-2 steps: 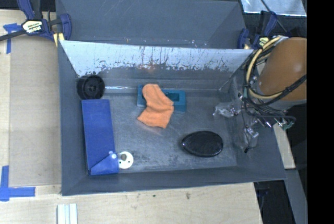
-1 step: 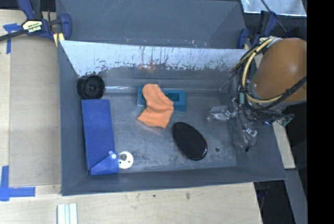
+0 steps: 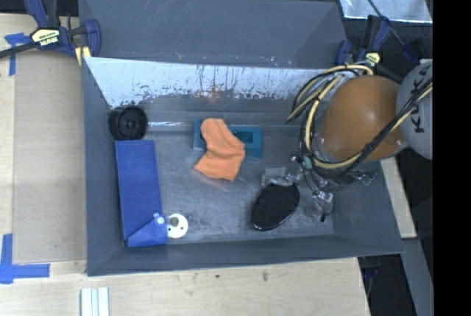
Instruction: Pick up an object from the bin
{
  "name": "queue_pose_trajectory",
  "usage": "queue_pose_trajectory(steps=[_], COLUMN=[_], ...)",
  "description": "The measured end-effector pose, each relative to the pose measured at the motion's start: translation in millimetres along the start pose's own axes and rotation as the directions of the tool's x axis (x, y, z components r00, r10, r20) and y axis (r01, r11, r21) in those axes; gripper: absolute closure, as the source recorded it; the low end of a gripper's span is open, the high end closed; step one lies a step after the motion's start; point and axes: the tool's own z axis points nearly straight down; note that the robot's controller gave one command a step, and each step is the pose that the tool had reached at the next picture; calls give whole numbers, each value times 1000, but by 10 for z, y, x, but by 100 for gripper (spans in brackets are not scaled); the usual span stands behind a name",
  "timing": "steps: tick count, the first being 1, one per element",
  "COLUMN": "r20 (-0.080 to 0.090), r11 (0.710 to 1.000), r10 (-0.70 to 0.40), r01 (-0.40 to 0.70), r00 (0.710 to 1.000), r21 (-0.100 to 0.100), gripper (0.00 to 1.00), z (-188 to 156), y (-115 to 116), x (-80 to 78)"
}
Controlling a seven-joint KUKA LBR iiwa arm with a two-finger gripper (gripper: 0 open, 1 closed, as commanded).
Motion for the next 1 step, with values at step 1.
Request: queue_pose_trajectory(steps=[1], r20=[3], r11=[1000], r10=[0], r01=[0], r00=[1000], r21=[5], gripper=[100], z=[-31], y=[239], x=[-245])
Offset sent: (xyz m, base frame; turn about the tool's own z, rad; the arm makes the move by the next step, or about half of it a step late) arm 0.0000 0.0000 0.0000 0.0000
